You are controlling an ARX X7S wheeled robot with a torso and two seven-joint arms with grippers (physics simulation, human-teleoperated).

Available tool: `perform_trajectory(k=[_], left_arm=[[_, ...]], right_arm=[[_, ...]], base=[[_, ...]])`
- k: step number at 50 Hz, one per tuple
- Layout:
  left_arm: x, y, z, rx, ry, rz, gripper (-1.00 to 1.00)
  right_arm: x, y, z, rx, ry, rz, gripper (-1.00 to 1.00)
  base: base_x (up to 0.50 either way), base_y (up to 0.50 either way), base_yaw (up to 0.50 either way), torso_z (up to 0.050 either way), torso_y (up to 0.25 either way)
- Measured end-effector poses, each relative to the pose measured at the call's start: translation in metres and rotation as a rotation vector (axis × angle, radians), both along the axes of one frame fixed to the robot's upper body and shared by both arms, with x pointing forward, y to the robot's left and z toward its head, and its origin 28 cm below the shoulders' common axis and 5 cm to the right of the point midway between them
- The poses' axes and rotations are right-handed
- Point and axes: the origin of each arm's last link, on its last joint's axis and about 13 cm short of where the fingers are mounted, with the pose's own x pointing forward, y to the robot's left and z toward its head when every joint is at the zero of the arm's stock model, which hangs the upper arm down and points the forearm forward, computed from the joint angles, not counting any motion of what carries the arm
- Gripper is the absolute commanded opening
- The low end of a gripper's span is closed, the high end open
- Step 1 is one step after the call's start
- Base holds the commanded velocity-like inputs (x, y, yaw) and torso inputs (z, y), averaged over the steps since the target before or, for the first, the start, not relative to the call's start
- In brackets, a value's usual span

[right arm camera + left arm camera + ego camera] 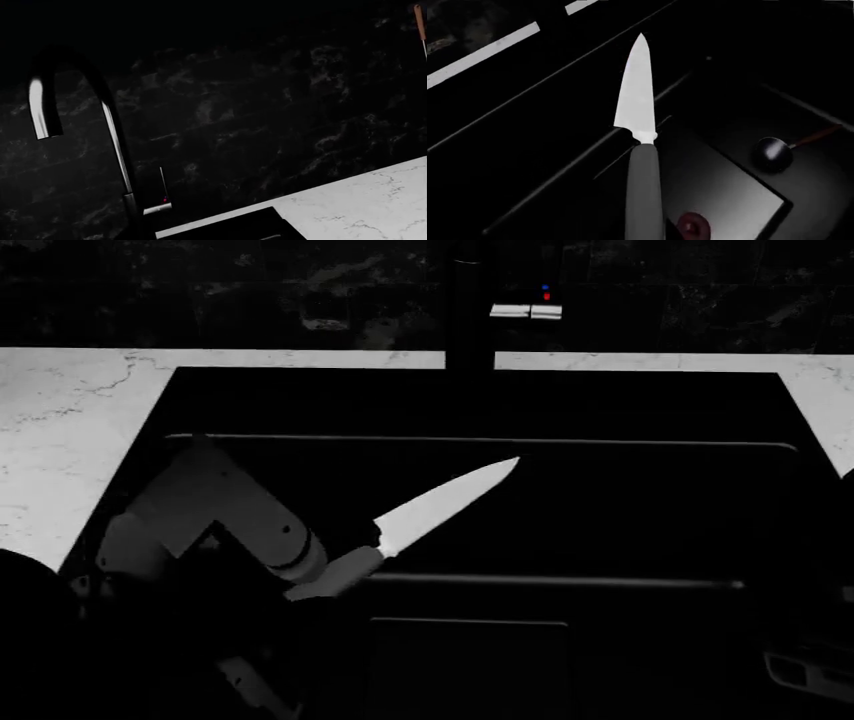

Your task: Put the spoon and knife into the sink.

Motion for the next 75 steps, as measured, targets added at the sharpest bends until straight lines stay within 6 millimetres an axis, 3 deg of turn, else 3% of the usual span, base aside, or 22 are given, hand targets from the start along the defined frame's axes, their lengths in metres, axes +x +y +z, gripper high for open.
perform_trajectory(k=[25, 37, 50, 63, 75], left_arm=[[0.070, -0.019, -0.019, 0.103, 0.159, -0.042, -1.00], [0.093, -0.024, -0.040, 0.102, 0.200, -0.006, -1.00], [0.106, -0.030, -0.073, 0.150, 0.240, 0.025, -1.00], [0.103, -0.032, -0.114, 0.154, 0.303, 0.057, -1.00], [0.099, -0.031, -0.130, 0.139, 0.334, 0.080, -1.00]], right_arm=[[-0.002, 0.000, -0.004, 0.012, 0.003, 0.008, 1.00], [-0.004, 0.001, -0.004, 0.015, 0.003, 0.009, 1.00], [-0.004, -0.001, -0.008, 0.022, 0.010, 0.003, 1.00], [-0.005, -0.001, -0.010, 0.024, 0.015, 0.001, 1.00], [-0.006, -0.001, -0.011, 0.026, 0.017, -0.002, 1.00]], base=[[0.00, 0.00, 0.00, 0.000, 0.000], [0.00, 0.00, 0.00, 0.000, 0.000], [0.00, 0.00, 0.00, 0.000, 0.000], [0.00, 0.00, 0.00, 0.000, 0.000], [0.00, 0.00, 0.00, 0.000, 0.000]])
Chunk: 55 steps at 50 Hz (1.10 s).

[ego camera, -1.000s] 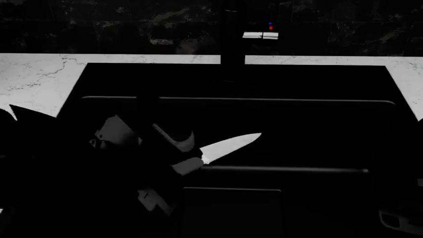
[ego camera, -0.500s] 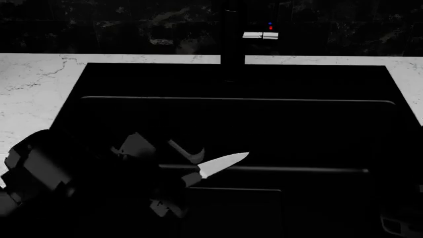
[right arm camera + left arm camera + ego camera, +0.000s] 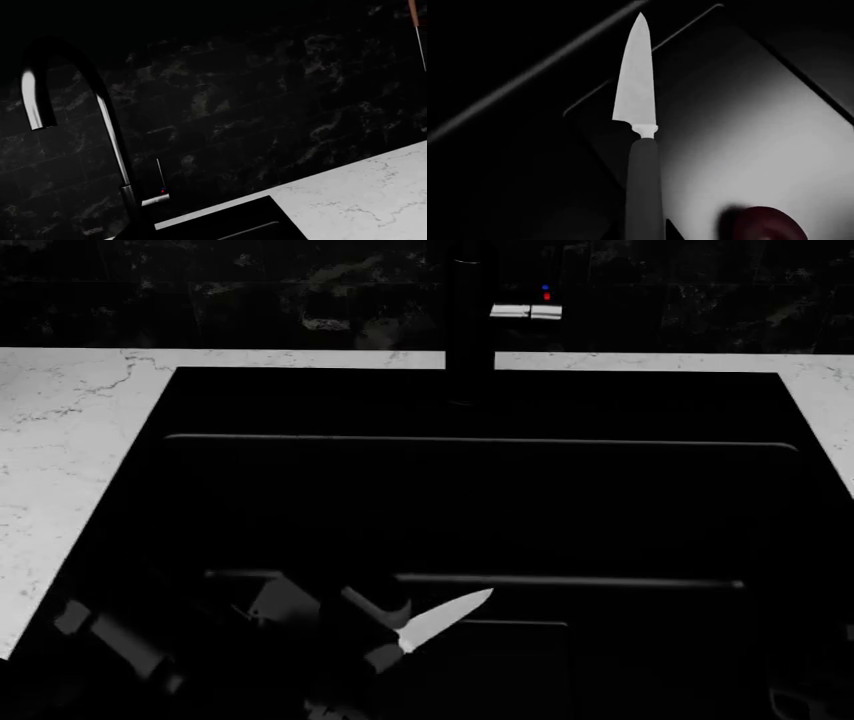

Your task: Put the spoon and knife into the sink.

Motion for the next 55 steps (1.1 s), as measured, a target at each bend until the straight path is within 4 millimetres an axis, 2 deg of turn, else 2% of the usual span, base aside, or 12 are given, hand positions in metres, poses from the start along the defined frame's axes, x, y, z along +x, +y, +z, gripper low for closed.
perform_trajectory(k=[2, 3, 17, 29, 40, 55], left_arm=[[0.000, 0.000, -0.001, -0.001, 0.001, 0.001, -1.00], [0.000, 0.000, -0.001, -0.001, 0.001, 0.000, 1.00], [0.002, -0.004, 0.010, -0.030, -0.034, -0.020, 1.00], [-0.007, 0.004, 0.060, -0.080, -0.110, -0.057, 1.00], [-0.033, 0.023, 0.103, -0.114, -0.208, -0.083, 1.00], [-0.082, 0.046, 0.135, -0.200, -0.369, -0.074, 1.00]], right_arm=[[0.000, 0.000, 0.000, 0.000, 0.000, -0.001, 1.00], [0.000, 0.000, 0.000, 0.001, 0.000, -0.001, 1.00], [-0.001, 0.001, 0.000, 0.003, -0.004, -0.002, 1.00], [-0.001, 0.001, 0.000, 0.003, -0.005, 0.002, 1.00], [-0.001, 0.001, 0.001, 0.003, -0.007, 0.010, 1.00], [-0.001, 0.002, 0.002, 0.000, -0.009, 0.016, 1.00]], base=[[0.00, 0.00, 0.00, 0.000, 0.000], [0.00, 0.00, 0.00, 0.000, 0.000], [0.00, 0.00, 0.00, 0.000, 0.000], [0.00, 0.00, 0.00, 0.000, 0.000], [0.00, 0.00, 0.00, 0.000, 0.000], [0.00, 0.00, 0.00, 0.000, 0.000]])
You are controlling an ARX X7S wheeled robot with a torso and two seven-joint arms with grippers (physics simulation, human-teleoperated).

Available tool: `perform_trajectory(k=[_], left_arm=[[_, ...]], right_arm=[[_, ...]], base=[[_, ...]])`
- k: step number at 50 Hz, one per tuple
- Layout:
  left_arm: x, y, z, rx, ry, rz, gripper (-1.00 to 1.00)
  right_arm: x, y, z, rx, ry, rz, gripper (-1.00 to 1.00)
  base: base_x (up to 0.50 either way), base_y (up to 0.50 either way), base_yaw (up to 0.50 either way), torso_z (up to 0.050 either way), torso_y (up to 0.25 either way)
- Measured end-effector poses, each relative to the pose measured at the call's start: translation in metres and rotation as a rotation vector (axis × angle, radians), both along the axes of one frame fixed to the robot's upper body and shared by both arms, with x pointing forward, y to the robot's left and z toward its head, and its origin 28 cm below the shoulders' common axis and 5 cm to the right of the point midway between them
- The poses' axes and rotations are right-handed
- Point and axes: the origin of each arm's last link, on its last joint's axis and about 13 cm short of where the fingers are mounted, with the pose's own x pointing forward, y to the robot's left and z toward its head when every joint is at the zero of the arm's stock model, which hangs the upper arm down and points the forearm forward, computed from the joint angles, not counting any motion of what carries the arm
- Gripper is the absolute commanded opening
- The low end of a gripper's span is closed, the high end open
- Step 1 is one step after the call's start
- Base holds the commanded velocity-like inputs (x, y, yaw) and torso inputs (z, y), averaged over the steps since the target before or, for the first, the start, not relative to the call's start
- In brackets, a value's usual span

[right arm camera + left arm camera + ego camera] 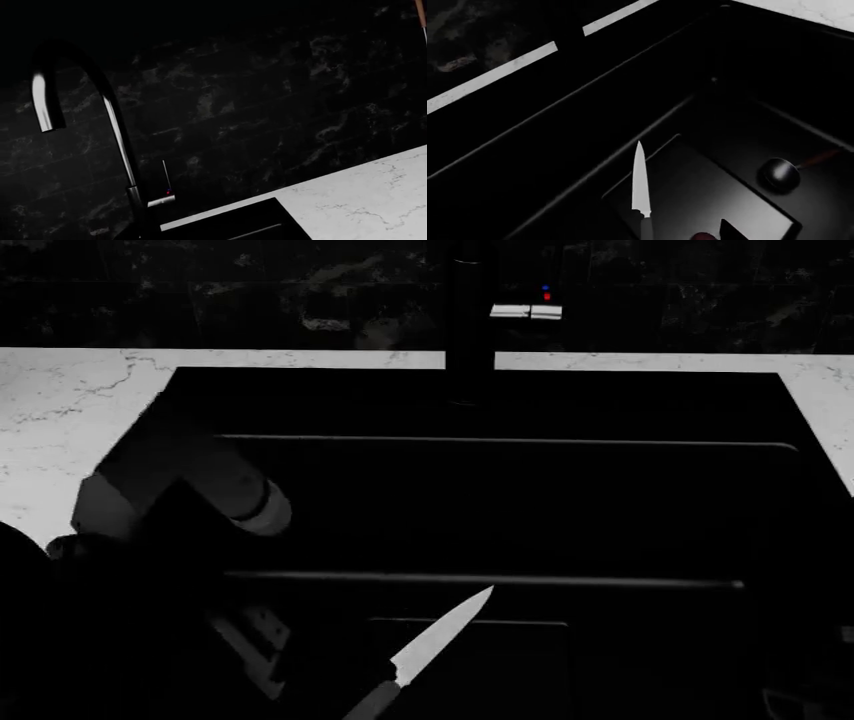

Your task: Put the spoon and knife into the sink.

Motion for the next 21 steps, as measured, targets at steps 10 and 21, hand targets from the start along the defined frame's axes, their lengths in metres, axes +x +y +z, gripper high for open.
perform_trajectory(k=[10, 21], left_arm=[[-0.042, 0.012, 0.008, -0.122, -0.130, 0.019, 1.00], [-0.078, 0.018, -0.002, -0.238, -0.215, 0.030, 1.00]], right_arm=[[-0.001, 0.000, 0.000, -0.001, 0.000, 0.002, 1.00], [-0.002, 0.001, 0.000, -0.002, -0.006, 0.008, 1.00]], base=[[0.00, 0.00, 0.00, 0.000, 0.000], [0.00, 0.00, 0.00, 0.000, 0.000]])
